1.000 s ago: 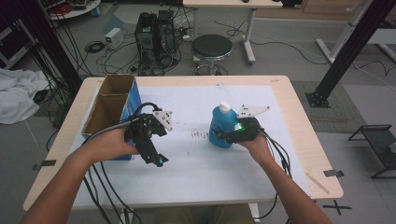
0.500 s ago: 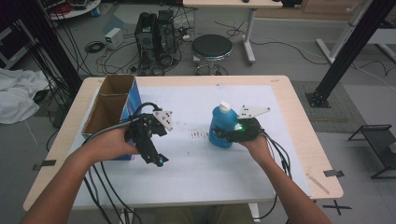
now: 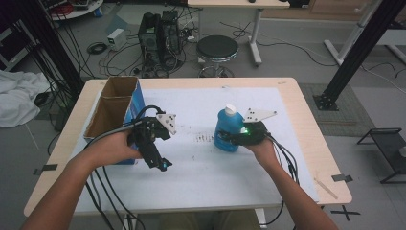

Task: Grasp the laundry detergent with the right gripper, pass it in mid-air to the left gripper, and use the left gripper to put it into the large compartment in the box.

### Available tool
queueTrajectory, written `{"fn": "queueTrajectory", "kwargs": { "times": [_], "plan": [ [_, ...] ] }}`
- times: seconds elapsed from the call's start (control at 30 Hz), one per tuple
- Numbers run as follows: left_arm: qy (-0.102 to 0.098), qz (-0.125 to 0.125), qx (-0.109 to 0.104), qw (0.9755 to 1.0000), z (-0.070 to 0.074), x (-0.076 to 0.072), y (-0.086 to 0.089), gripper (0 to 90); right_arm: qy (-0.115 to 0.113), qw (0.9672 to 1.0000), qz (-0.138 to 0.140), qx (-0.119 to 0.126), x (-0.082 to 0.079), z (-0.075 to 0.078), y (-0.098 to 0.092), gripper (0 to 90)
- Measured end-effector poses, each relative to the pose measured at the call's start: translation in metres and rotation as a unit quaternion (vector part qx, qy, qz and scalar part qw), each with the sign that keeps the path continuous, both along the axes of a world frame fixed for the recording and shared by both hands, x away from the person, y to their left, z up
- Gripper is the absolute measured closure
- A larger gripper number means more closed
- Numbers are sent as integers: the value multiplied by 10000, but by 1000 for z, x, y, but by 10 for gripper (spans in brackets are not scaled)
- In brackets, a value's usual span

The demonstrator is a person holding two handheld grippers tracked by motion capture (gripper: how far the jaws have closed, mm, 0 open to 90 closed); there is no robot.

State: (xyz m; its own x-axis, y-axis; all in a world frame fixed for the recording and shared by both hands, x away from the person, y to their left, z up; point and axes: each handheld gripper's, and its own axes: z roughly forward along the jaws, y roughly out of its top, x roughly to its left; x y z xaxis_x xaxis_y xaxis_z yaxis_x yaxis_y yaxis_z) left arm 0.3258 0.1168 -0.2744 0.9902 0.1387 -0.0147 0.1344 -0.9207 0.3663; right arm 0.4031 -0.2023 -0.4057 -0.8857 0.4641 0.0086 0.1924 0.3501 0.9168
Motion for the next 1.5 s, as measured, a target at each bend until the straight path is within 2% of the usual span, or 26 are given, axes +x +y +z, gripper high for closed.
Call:
{"fn": "queueTrajectory", "kwargs": {
  "times": [0.07, 0.1, 0.2, 0.33, 0.43, 0.47, 0.6, 0.63, 0.67, 0.7, 0.73, 0.77, 0.8, 0.87, 0.97, 1.1, 1.23, 1.27, 1.3, 1.37, 1.4, 1.5],
  "plan": [
    [-3, 72, -71, 9999, -1, -1, 0, 113, 9, 10000, -13, -4, 0, 0, 0, 407],
    [-26, 3, -19, 10000, -1, 0, 0, 114, 8, 10000, -11, 4, 0, 0, 0, 410],
    [0, 66, -64, 10000, -1, -1, 0, 114, 26, 10000, 37, 16, 0, 0, 0, 419],
    [-33, -14, -8, 10000, 0, 1, 0, 114, 113, 9999, -25, 39, 0, 1, -1, 429],
    [-78, -23, 14, 10000, 3, 1, 0, 114, 105, 9999, 69, 34, 0, 3, -1, 433],
    [-84, -54, 58, 9999, 4, 1, 1, 114, 153, 9998, 127, 75, -1, 5, -2, 433],
    [-91, 126, -127, 9998, 5, 0, 0, 114, 209, 9993, 259, 157, -6, 15, -7, 434],
    [-118, 49, -70, 9999, 7, 1, 0, 114, 221, 9992, 298, 164, -7, 18, -9, 434],
    [-95, 101, -111, 9998, 7, 0, -2, 114, 239, 9990, 324, 176, -8, 20, -10, 433],
    [-125, -8, -10, 9999, 10, 2, -2, 114, 247, 9989, 358, 163, -9, 23, -12, 433],
    [-120, 85, -101, 9998, 10, 0, -5, 114, 283, 9987, 390, 147, -11, 26, -13, 433],
    [-172, -26, -8, 9998, 12, 2, -5, 114, 180, 9987, 457, 101, -12, 29, -16, 433],
    [-171, -4, -37, 9998, 14, 2, -8, 114, 32, 9986, 517, 45, -11, 31, -17, 433],
    [-202, -50, -12, 9998, 19, 2, -12, 114, 72, 9980, 622, 72, -16, 38, -20, 433],
    [-229, -69, 5, 9997, 26, 3, -19, 114, 242, 9964, 812, 66, -24, 50, -22, 432],
    [-295, -178, 30, 9994, 35, 4, -29, 114, 98, 9932, 1157, -93, -32, 64, -21, 432],
    [-309, -240, 57, 9992, 42, 5, -39, 113, 88, 9888, 1472, -238, -37, 74, -19, 432],
    [-308, -256, 61, 9992, 44, 6, -42, 114, 152, 9881, 1504, -280, -39, 76, -19, 432],
    [-305, -283, 69, 9991, 45, 6, -44, 114, 137, 9861, 1619, -347, -40, 79, -17, 432],
    [-281, -312, 87, 9991, 49, 8, -49, 114, 203, 9854, 1648, -378, -41, 81, -17, 432],
    [-301, -327, 86, 9990, 51, 9, -51, 114, 144, 9844, 1714, -366, -41, 81, -16, 432],
    [-283, -356, 116, 9989, 58, 12, -56, 114, 215, 9811, 1874, -425, -44, 84, -14, 432]
  ]
}}
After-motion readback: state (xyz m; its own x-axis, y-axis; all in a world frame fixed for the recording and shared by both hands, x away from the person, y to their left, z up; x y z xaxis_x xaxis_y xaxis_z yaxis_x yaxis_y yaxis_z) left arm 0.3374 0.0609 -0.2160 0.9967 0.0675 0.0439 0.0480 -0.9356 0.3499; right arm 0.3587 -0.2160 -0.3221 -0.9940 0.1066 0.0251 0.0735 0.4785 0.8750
